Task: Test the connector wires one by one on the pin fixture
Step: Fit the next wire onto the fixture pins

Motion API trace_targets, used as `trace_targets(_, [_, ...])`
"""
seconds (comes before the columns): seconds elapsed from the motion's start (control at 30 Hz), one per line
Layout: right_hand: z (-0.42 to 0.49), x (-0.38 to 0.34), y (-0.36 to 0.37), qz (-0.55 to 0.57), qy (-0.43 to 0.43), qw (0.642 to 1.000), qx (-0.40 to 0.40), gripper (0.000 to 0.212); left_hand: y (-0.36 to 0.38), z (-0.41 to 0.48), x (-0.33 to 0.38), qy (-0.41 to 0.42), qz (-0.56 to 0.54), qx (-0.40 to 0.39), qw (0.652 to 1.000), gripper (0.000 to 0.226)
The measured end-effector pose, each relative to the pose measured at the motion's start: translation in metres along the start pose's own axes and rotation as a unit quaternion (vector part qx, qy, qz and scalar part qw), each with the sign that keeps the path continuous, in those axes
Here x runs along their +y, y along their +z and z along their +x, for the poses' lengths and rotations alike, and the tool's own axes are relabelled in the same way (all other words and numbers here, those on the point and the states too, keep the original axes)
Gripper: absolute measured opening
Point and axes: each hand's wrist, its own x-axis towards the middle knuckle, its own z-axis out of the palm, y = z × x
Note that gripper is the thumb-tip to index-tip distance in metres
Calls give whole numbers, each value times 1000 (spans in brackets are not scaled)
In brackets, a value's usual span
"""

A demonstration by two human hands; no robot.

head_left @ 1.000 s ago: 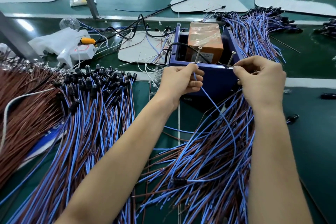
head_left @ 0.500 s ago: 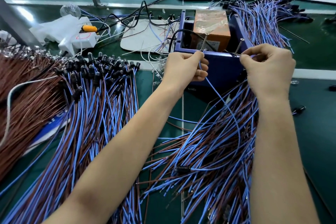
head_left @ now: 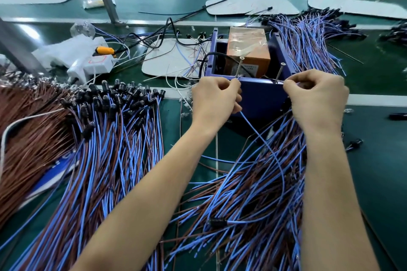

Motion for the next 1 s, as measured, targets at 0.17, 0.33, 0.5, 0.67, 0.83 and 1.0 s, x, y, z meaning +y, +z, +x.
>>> trace_targets(0.17, [0, -1, 0, 9, 1, 1000, 4, 10, 0, 0, 2, 14, 1, 4, 1000, 28])
trace_targets(0.33, [0, -2, 2, 10, 4, 1000, 12, 7, -2, 1, 2, 28, 4, 8, 1000, 30])
trace_targets(0.5, [0, -2, 2, 10, 5, 1000, 19, 7, -3, 1, 2, 29, 5, 10, 1000, 30])
trace_targets(0.67, [-1, -2, 3, 12, 0, 1000, 24, 7, -3, 1, 2, 25, 2, 9, 1000, 30])
trace_targets(0.83, [1, -1, 4, 18, -1, 1000, 21, 8, -4, 0, 3, 25, 6, 9, 1000, 29])
trace_targets(1.0, [0, 1, 6, 16, 5, 1000, 24, 8, -4, 0, 3, 23, 4, 10, 1000, 29])
